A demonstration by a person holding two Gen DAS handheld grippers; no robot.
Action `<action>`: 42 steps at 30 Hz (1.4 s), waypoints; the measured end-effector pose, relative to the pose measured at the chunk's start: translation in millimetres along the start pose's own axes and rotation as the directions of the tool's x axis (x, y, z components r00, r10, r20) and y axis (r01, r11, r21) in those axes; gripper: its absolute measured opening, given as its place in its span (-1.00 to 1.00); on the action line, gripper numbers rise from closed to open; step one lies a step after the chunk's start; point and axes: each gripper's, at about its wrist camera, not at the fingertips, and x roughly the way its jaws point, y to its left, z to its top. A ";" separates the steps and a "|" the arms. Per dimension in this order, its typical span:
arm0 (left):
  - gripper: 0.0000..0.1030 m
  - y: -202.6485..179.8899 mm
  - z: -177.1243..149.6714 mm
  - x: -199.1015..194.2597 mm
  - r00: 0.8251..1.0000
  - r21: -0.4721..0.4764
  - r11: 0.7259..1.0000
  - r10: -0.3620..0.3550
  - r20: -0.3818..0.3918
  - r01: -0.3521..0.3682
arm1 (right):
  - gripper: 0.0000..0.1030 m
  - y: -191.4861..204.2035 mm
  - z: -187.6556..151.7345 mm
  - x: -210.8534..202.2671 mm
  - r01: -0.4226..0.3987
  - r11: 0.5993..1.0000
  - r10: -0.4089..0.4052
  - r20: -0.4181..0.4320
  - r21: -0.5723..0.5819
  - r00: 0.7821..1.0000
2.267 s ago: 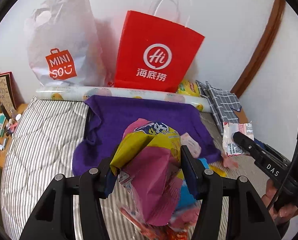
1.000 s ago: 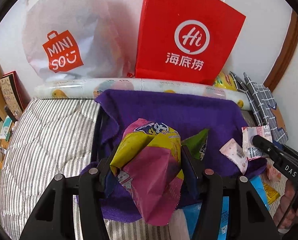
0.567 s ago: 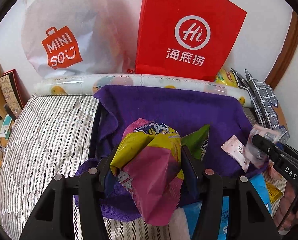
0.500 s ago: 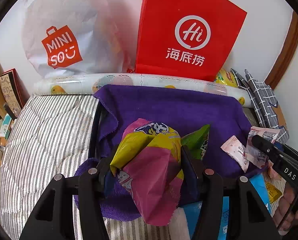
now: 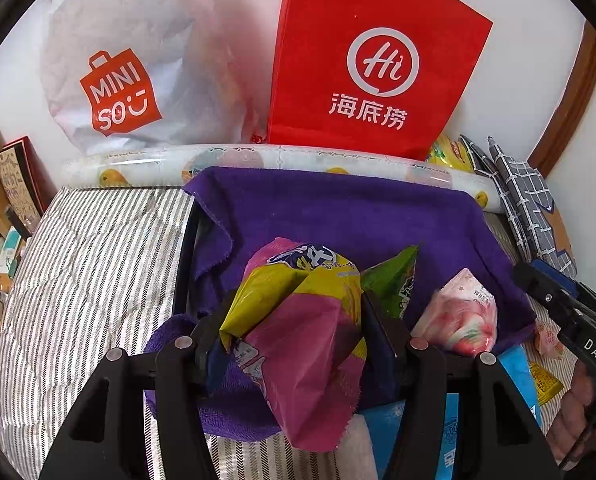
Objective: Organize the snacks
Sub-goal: 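Open the right tool over the towel while the left tool releases the yellow-pink bag, then grasp the pink translucent candy packet on the mattress with the right tool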
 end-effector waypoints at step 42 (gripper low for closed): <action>0.50 -0.3 5.8 -30.7 0.992 -0.022 0.999 -0.031 0.123 0.034 | 0.01 -27.1 -4.6 -70.7 0.152 0.988 -0.149 0.120 -0.019 0.982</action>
